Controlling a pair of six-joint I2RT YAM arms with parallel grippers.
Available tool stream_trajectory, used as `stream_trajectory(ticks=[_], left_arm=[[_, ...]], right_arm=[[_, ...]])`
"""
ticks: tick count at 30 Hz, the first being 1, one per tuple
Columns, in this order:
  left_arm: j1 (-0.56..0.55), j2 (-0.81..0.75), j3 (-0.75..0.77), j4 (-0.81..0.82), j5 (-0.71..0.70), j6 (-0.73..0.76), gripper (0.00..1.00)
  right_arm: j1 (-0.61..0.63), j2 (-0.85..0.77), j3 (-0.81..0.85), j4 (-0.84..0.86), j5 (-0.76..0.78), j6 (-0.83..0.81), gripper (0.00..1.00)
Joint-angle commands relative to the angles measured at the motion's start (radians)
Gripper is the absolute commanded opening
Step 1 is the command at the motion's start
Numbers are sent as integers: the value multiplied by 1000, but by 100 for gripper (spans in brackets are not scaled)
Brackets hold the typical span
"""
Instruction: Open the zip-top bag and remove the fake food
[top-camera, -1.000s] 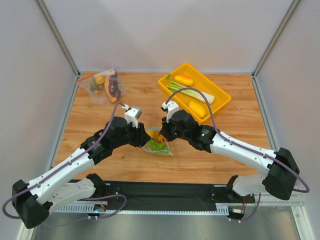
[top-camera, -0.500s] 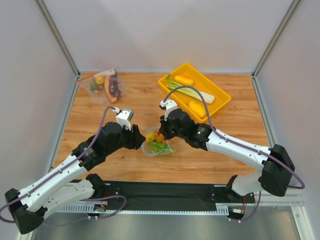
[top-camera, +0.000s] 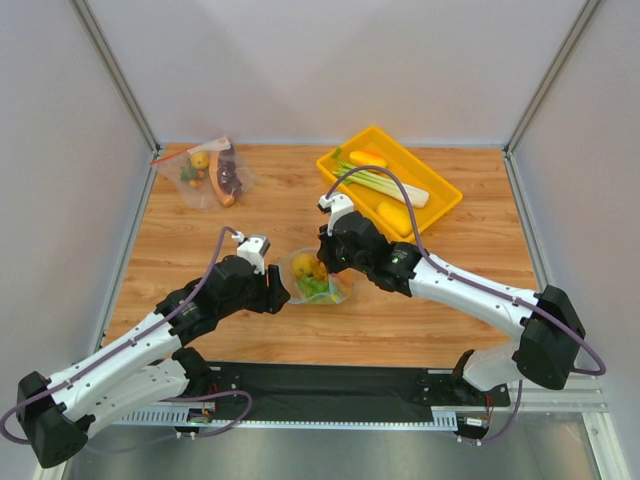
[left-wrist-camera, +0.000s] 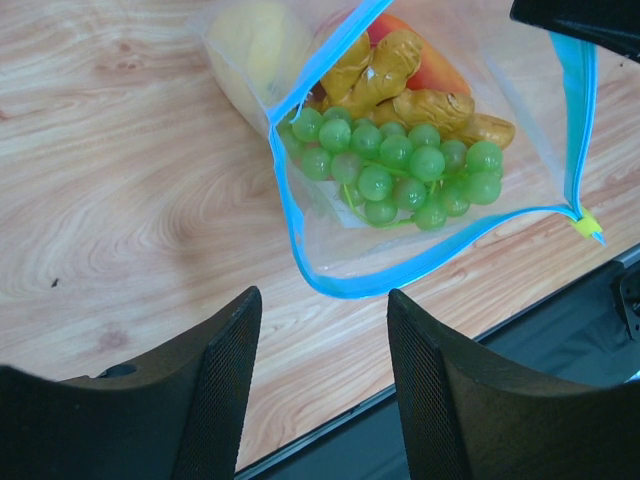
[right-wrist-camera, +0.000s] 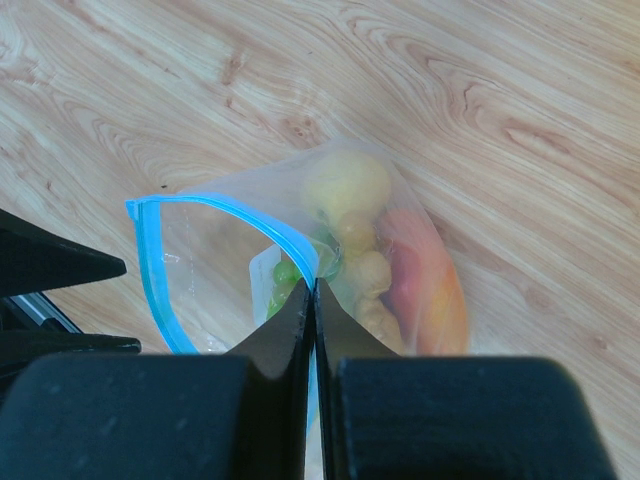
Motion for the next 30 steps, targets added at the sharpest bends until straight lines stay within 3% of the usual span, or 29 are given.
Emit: stream_trajectory(ticks=[1,11,12,13,16,22,30], left_arm=[[-6,6,-16,59,27,-27,61],[-6,90,-79,238,71,-73,60],[-5,95,-76,243,71,-73,56],[-6,102,-73,246,61,-72,44],[-6,96,-57,240,21,-61,24],[-5,101,-1,214,-19,-1,1],[18,115,127,137,4,129,0]], right_arm=[[-4,1,45,24,15,15,0],[-3,-24,21,33,12,18,0],[-3,-30,17,33,12,21,0],[-3,-34,10,33,12,19,0],[-3,-53,-12,33,12,21,0],[-3,-91,-58,26,14,19,0],[-3,-131,-108,-20,40,27,0]])
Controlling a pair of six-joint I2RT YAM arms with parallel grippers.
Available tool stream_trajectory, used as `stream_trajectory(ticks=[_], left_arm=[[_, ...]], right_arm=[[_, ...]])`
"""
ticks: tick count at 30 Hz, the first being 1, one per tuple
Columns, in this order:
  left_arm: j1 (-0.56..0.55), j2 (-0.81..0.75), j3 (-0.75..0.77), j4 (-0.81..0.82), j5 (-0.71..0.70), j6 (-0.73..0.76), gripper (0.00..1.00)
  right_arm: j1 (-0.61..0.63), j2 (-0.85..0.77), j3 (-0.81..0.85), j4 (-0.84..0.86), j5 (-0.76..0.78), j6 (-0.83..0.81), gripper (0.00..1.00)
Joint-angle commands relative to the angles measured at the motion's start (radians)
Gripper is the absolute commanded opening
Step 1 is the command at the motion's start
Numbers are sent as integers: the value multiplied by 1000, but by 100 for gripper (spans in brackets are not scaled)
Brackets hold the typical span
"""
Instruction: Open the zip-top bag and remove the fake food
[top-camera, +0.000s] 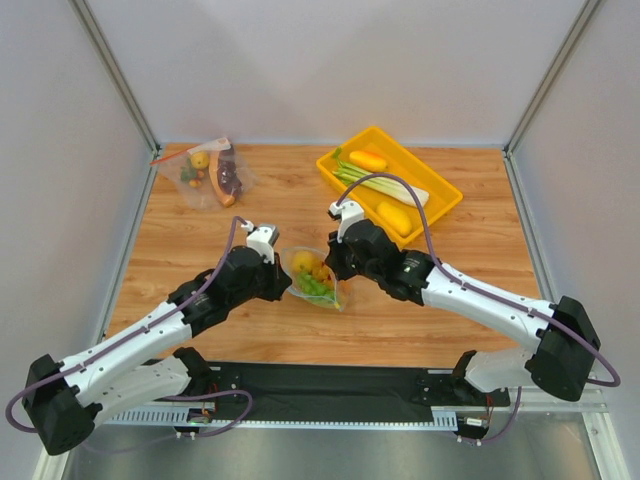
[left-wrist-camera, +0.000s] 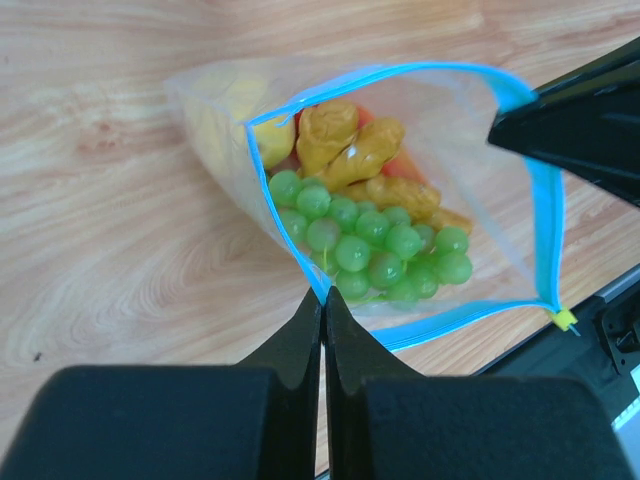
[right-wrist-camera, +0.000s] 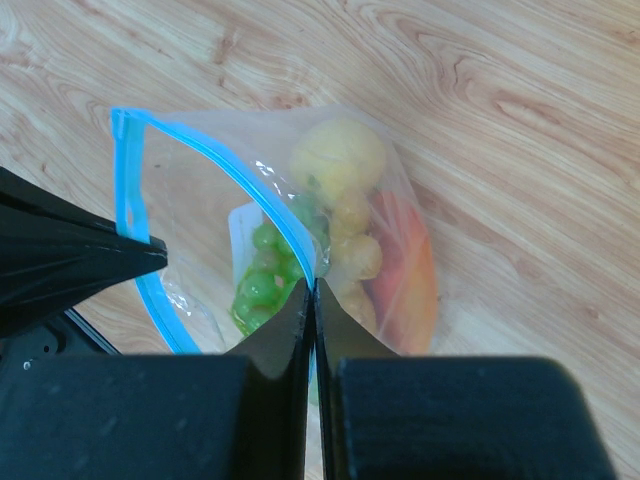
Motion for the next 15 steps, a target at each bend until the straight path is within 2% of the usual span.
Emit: stream_trajectory(ticks=[1,7,15], left_arm=[[22,6,98,-35,46,113,0],[92,62,207,-119,229,199,0],[100,170,244,-153,335,257,0]], right_arm=[[-3,-40,-19,-22,43,18,0],[-3,-47,-10,-68,110,25,0],[-3,-2,-1,-133,181,64,1]])
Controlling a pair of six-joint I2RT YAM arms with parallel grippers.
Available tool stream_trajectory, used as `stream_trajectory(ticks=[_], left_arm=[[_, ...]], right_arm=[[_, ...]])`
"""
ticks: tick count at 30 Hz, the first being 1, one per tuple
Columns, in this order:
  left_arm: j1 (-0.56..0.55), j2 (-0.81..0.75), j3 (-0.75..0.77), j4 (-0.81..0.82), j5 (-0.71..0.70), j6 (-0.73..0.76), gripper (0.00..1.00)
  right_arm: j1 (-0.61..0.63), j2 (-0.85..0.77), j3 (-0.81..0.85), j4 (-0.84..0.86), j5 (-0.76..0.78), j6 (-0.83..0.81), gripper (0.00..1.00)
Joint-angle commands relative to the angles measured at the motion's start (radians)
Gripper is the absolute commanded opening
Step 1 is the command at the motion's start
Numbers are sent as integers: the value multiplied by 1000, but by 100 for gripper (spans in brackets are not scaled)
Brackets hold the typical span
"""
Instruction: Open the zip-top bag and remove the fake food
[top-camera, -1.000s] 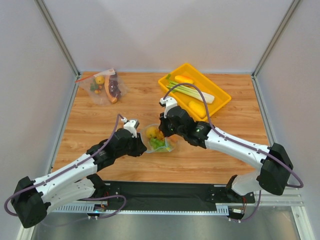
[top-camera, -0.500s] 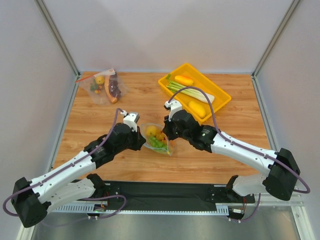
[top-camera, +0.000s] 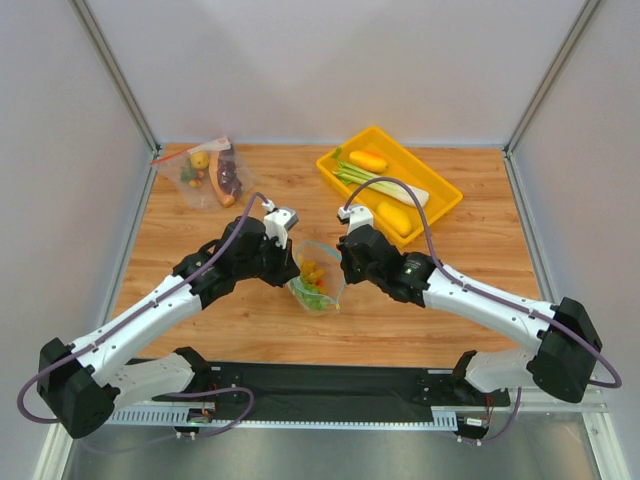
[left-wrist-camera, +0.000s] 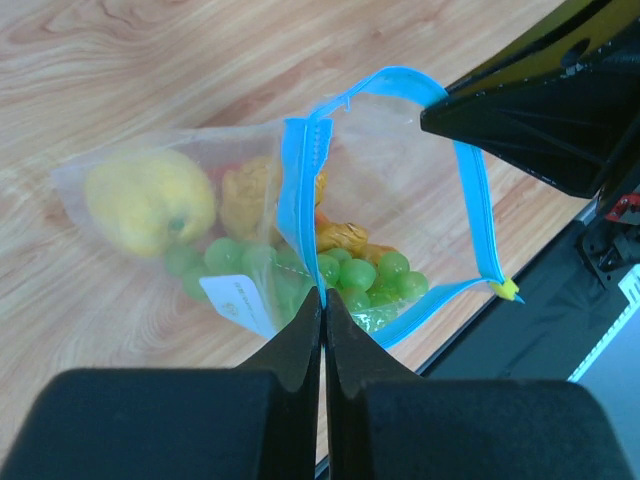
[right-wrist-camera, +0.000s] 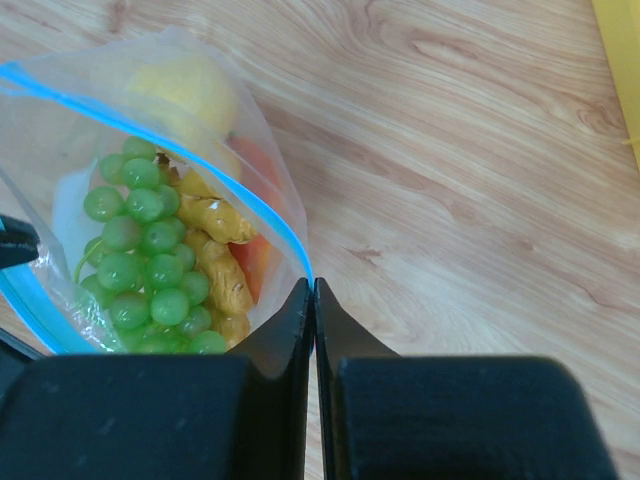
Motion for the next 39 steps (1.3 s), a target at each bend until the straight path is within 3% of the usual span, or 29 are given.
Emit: stream_trajectory(ticks=[1,4,5,8,11,16,21,28,39], left_arm=[[5,18,20,-12,94,43,0],[5,21,19,-2,102,46,0],[5,20,20,1,105,48,0],[5,2,22,9,121,54,0],[5,-14,22,13,129,63,0],[5,-26,22,18,138,72,0],[5,-35,29,21,154,83,0],[5,-51,26,18,167,86,0],[5,-58,32,27,190,88,0]], right_arm=[[-4,7,15,-32,55,25,3],[-3,-30,21,-22,11,-9,25],[-4,-42,27,-11,-3,-16,42],[9,-104,36,8,-47,-56,59],[43,-162,41,24,-54,-93,69],[68,-216,17,98,-225,-106,58],[66,-165,-2,170,-405,-103,47],[68,-56,15,152,-362,-69,41],[75,14,-10,121,-274,-17,44]])
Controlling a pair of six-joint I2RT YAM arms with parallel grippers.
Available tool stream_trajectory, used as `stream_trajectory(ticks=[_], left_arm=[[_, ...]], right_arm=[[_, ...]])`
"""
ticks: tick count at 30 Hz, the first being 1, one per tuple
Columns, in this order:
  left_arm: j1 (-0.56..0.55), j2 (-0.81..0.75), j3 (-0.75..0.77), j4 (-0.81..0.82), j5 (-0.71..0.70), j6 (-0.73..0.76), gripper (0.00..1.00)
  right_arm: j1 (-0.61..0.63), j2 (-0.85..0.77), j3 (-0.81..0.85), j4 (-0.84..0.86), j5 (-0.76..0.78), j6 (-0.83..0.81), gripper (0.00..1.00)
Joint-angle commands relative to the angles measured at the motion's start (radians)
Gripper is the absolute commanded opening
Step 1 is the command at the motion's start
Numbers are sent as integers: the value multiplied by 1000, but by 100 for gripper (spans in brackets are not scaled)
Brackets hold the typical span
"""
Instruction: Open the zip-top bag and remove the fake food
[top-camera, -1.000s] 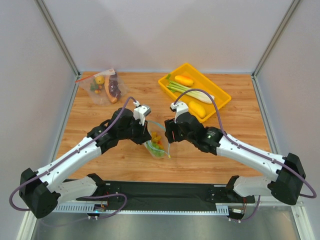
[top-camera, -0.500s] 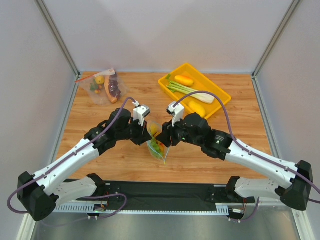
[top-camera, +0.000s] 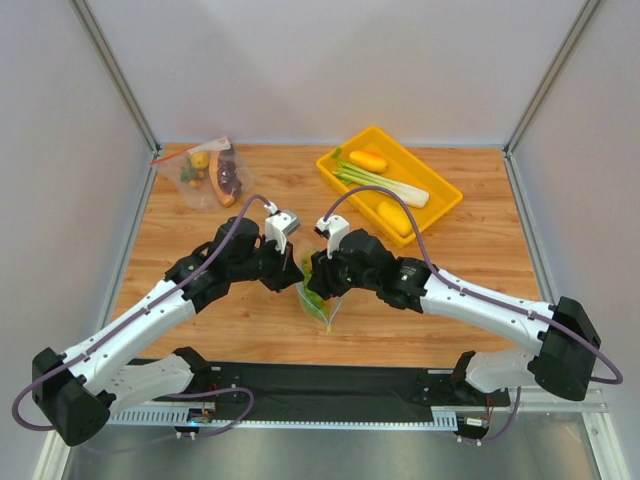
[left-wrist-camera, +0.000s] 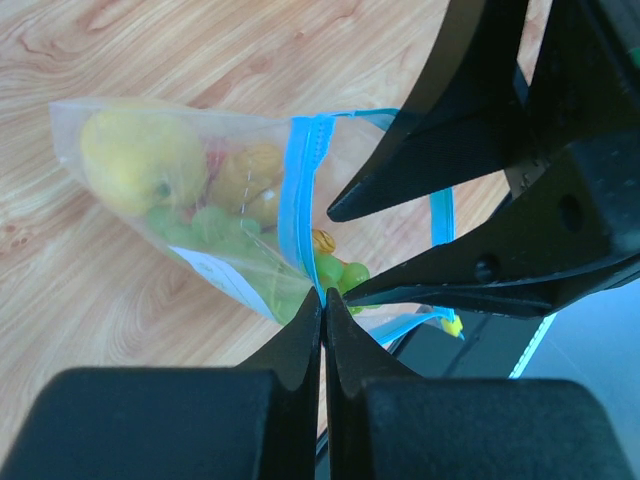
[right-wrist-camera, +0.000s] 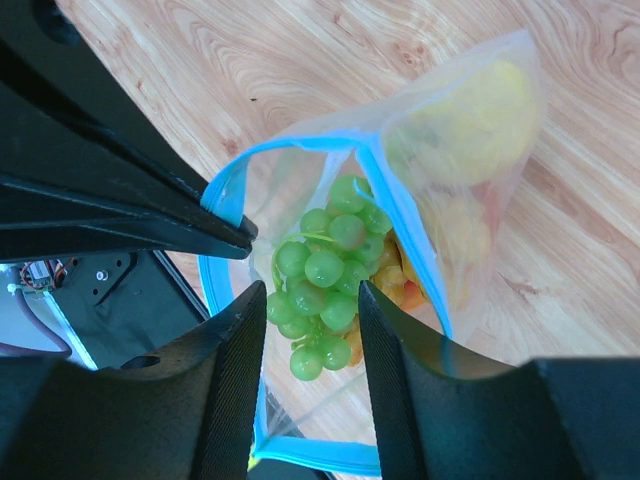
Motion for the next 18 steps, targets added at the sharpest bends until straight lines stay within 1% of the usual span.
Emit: stream_trajectory(ticks=[1,3,9,12,18], left_arm=[[4,-19,32,29,32,24,0],[4,-19,31,35,38,23,0],[4,-13,25,52,41,14,0],[5,-10,22,61,39,8,0],[2,-13,19,75,47,-8,0]], right_arm=[[14,16,-14,20,26,32,46],[26,27,-23,31,69,43,48],[57,60,-26,37,101,71,54],[71,77,-25,39,107,72,61],[86,137,-29,40,173,83,68]])
